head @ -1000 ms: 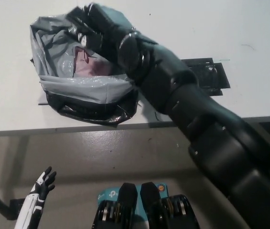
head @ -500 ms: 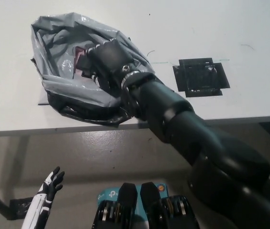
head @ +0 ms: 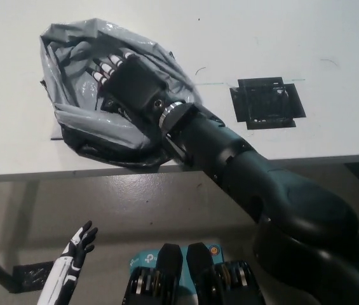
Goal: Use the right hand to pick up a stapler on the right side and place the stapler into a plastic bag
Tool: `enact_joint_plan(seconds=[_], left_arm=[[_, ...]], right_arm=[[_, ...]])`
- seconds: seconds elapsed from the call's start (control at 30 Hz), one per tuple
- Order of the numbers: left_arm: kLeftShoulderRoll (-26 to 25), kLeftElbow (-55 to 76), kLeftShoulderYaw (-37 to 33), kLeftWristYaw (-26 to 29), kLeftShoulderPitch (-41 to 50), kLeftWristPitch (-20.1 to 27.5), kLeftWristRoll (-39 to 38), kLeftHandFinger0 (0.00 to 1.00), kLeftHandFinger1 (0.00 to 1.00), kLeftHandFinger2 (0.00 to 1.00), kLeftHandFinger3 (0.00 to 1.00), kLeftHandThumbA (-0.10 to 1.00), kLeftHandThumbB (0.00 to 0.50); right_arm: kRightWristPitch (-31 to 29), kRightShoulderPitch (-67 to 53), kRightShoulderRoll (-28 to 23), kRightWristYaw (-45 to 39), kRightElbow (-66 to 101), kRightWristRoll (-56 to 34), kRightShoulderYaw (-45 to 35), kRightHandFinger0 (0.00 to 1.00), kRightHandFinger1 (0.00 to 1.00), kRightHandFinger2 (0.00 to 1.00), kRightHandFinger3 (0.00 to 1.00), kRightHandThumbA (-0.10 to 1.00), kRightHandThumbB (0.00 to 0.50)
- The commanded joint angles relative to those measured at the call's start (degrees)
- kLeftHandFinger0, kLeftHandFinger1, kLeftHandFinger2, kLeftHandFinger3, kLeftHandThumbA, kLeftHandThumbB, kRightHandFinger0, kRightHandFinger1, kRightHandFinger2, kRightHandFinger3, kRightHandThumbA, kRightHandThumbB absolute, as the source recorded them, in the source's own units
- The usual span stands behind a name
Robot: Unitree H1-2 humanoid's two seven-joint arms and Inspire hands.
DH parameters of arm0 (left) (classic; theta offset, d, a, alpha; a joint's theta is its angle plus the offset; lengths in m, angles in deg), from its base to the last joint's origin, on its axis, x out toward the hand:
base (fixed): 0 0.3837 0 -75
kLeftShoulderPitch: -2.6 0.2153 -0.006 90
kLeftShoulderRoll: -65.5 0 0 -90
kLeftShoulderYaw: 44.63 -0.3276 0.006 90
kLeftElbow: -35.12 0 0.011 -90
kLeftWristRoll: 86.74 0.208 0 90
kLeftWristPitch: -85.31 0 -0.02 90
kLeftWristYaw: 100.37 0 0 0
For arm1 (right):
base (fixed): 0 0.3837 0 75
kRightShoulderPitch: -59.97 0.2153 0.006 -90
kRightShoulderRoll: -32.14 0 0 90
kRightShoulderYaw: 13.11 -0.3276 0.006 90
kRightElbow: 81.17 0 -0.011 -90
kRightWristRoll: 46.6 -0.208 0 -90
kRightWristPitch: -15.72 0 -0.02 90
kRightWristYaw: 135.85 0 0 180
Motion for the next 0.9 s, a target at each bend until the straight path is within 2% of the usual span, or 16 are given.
enact_joint_plan(seconds=[0.0,0.13,0.17,0.27,0.3,0.43,0.5,0.53,0.7,0.73,0.77,0.87], left_arm=[[-0.96,2.56,-0.29,-1.02,-0.4,-0.84,1.06,1.0,1.0,1.0,1.0,1.0,0.218],[-1.05,2.62,-0.25,-1.34,-0.65,-1.42,0.94,1.0,1.0,1.0,1.0,1.0,0.218],[-1.05,2.36,-0.26,-1.55,-0.8,-1.29,0.7,1.0,1.0,1.0,1.0,1.0,0.217],[-1.03,2.07,-0.29,-1.68,-0.98,-1.01,0.61,1.0,1.0,1.0,1.0,1.0,0.216],[-0.99,2.19,-0.3,-1.7,-0.97,-1.39,0.57,1.0,1.0,1.0,1.0,1.0,0.235],[-0.77,2.46,-0.5,-1.91,-1.1,-2.16,0.26,1.0,1.0,1.0,1.0,1.0,0.228],[-0.74,2.33,-0.56,-1.76,-1.13,-1.75,0.61,1.0,1.0,1.0,1.0,1.0,0.221],[-0.68,2.39,-0.6,-1.72,-1.23,-1.87,0.85,1.0,1.0,1.0,1.0,1.0,0.235],[-0.85,2.65,-0.54,-1.82,-1.33,-2.17,0.78,1.0,1.0,1.0,1.0,1.0,0.232],[-1.11,2.35,-0.3,-1.76,-1.77,-1.88,0.8,1.0,1.0,1.0,1.0,1.0,0.237],[-1.2,2.13,-0.19,-1.75,-2.1,-1.67,0.72,1.0,1.0,1.0,1.0,1.0,0.236],[-1.26,1.89,-0.1,-1.75,-2.48,-1.45,0.61,1.0,1.0,1.0,1.0,1.0,0.233]], right_arm=[[0.04,4.84,-1.34,3.62,0.39,1.07,-2.26,1.0,1.0,1.0,1.0,0.58,0.332],[0.22,5.27,-1.72,3.49,0.48,1.79,-2.63,1.0,1.0,1.0,1.0,0.63,0.313],[0.96,5.41,-1.88,3.94,0.48,2.77,-2.18,1.0,1.0,1.0,1.0,0.68,0.313],[2.4,5.34,-2.08,5.97,0.43,4.49,-1.3,1.0,1.0,1.0,1.0,0.73,0.335],[2.9,5.26,-2.03,6.25,0.41,4.8,-1.33,1.0,1.0,1.0,1.0,0.8,0.344],[3.03,4.97,-2.13,7.44,0.5,4.54,-2.48,1.0,1.0,1.0,1.0,0.87,0.378],[2.65,4.99,-2.37,7.68,0.77,3.22,-4.24,1.0,1.0,1.0,1.0,0.96,0.379],[1.88,5.38,-2.76,7.58,1.15,1.23,-6.64,1.0,1.0,1.0,1.0,0.99,0.379],[-1.16,6.59,-3.79,6.77,2.14,-2.76,-13.89,1.0,1.0,1.0,1.0,1.0,0.376],[-6.67,8.62,-5.97,5.58,4.18,-8.6,-20.9,1.0,1.0,1.0,1.0,1.0,0.379],[-9.1,9.62,-7.1,5.08,5.29,-10.95,-23.91,1.0,1.0,1.0,1.0,1.0,0.369],[-11.43,10.44,-8.12,4.37,6.46,-11.79,-27.8,1.0,1.0,1.0,1.0,1.0,0.365]])
